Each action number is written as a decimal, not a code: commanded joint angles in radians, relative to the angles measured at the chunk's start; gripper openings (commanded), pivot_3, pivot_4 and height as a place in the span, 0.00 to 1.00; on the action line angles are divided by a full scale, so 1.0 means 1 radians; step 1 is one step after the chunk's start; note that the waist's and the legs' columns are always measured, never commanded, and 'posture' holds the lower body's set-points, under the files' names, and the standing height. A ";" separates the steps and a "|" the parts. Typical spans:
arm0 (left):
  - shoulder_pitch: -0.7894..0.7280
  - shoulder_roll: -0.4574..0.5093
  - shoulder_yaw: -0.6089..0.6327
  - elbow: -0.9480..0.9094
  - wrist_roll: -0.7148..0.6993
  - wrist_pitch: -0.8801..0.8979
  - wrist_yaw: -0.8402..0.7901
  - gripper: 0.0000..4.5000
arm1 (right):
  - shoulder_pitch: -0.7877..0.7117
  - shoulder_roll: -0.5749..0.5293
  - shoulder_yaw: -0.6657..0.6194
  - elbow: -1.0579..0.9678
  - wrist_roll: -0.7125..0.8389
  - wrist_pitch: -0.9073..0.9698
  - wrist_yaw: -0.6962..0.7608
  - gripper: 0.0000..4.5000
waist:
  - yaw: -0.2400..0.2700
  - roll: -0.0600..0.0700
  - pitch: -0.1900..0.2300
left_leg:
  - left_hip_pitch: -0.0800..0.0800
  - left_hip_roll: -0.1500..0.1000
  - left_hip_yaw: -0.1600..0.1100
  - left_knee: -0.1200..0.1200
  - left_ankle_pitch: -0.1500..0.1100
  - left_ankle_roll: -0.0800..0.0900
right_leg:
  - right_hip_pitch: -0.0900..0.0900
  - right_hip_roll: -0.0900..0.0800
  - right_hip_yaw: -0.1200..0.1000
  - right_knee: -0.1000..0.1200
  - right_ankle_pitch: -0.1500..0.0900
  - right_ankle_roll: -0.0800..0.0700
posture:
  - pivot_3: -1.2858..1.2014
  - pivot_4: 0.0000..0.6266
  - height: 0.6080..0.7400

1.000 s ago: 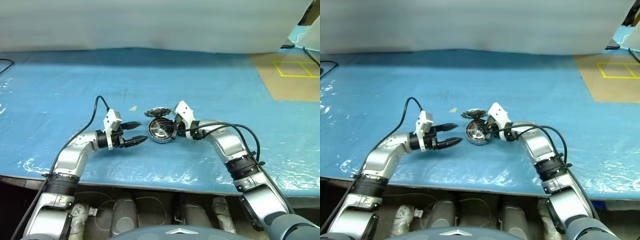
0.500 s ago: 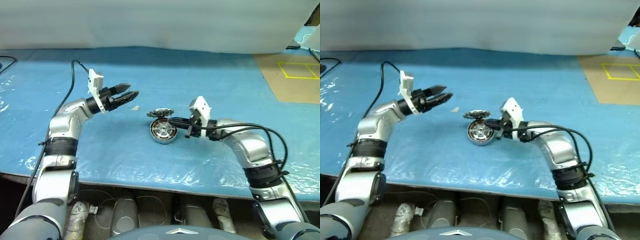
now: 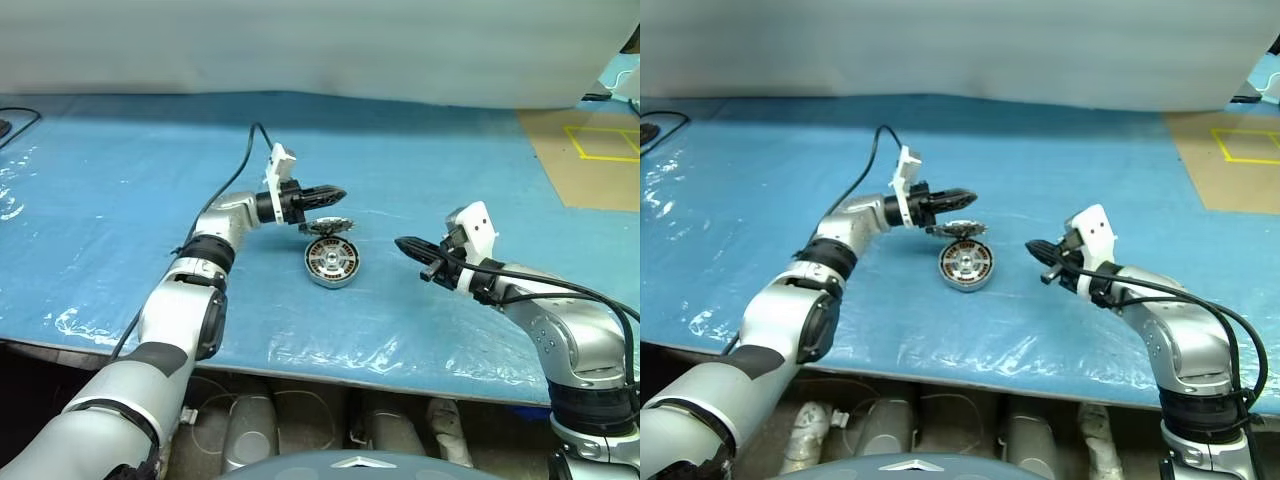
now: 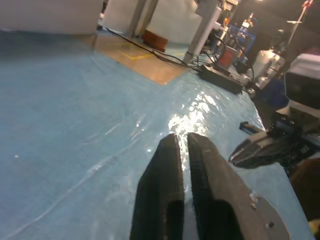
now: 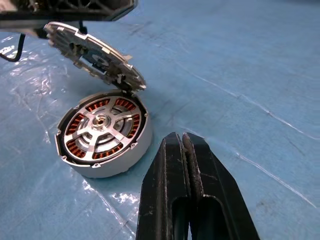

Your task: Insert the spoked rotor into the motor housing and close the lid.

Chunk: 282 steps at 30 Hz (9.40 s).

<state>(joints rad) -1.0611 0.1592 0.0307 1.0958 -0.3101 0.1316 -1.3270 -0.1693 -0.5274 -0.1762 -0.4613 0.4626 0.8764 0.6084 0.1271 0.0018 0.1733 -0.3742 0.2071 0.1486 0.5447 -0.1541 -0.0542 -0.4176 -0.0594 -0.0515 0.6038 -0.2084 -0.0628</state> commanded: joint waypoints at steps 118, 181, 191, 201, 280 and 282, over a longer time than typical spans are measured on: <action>0.790 0.299 0.018 -1.152 -0.256 0.342 0.290 0.00 | -0.363 0.134 0.374 0.564 -0.244 -0.538 0.300 0.65 | -0.055 0.002 0.000 | 0.006 0.000 0.002 0.001 -0.001 0.006 | 0.006 -0.003 -0.002 0.004 -0.003 -0.001 | 0.52 0.24 1.00; 0.713 0.272 -0.022 -1.072 -0.229 0.307 0.283 0.00 | -0.331 0.219 0.483 0.889 -0.459 -0.510 0.116 0.65 | -0.059 -0.006 -0.005 | 0.036 -0.001 0.001 -0.005 -0.001 0.006 | 0.030 -0.003 0.001 -0.004 -0.008 0.008 | 0.52 0.24 1.00; 0.590 0.219 -0.136 -0.788 0.026 0.164 0.423 0.00 | -0.310 0.198 0.463 0.839 -0.446 -0.512 0.121 0.65 | -0.057 -0.007 -0.008 | 0.039 -0.003 0.000 -0.019 -0.001 0.006 | 0.038 -0.009 -0.001 -0.031 -0.007 0.009 | 0.52 0.24 1.00; 0.526 0.127 -0.131 -0.696 0.047 0.063 0.418 0.00 | -0.239 0.178 0.437 0.727 -0.427 -0.477 0.117 0.65 | -0.045 -0.008 -0.010 | 0.029 -0.003 0.003 -0.020 -0.001 0.006 | 0.030 -0.010 -0.001 -0.028 -0.005 0.011 | 0.52 0.24 1.00; 0.503 0.094 -0.157 -0.578 0.122 0.022 0.331 0.00 | -0.274 0.103 0.467 0.548 -0.469 -0.494 0.104 0.99 | -0.030 -0.009 -0.017 | 0.024 -0.007 0.004 -0.034 -0.001 0.006 | 0.027 -0.015 -0.002 -0.031 -0.007 0.015 | 0.52 0.24 1.00; 0.508 0.101 -0.157 -0.578 0.123 0.020 0.326 0.00 | -0.294 0.091 0.463 0.498 -0.462 -0.499 0.116 0.99 | -0.029 -0.009 -0.017 | 0.023 -0.007 0.004 -0.034 -0.001 0.006 | 0.027 -0.015 -0.002 -0.031 -0.007 0.015 | 0.52 0.24 1.00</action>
<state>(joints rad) -0.5674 0.2482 -0.1099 0.5100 -0.2032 0.1410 -0.9953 -0.4608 -0.4100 0.2845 0.0557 0.0331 0.3617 0.7206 0.0980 -0.0076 0.1562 -0.3515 0.1997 0.1522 0.5112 -0.1551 -0.0482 -0.3916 -0.0741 -0.0535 0.5726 -0.2154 -0.0478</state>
